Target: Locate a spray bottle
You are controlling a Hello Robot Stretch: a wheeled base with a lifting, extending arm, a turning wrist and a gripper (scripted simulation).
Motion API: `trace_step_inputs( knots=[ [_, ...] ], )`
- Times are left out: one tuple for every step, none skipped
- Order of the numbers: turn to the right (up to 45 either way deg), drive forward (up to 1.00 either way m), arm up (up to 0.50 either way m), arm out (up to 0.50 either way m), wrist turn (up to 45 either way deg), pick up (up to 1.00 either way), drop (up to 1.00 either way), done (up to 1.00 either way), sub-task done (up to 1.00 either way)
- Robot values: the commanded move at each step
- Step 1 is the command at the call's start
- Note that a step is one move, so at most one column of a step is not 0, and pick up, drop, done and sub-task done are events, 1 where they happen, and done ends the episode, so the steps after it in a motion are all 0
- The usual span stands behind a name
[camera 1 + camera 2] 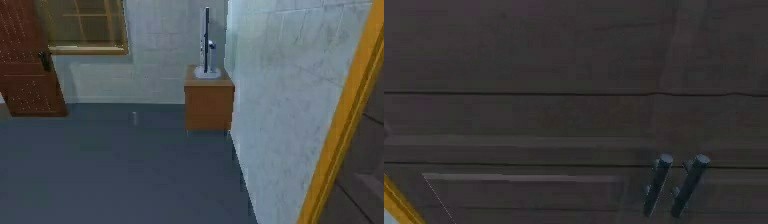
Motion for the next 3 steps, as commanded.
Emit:
trace_step_inputs(
  knots=[
    [-45.0,0.0,0.0,0.0,0.0,0.0,0.0,0.0,0.0],
    [-33.0,0.0,0.0,0.0,0.0,0.0,0.0,0.0,0.0],
    [0.0,1.0,0.0,0.0,0.0,0.0,0.0,0.0,0.0]
  ],
)
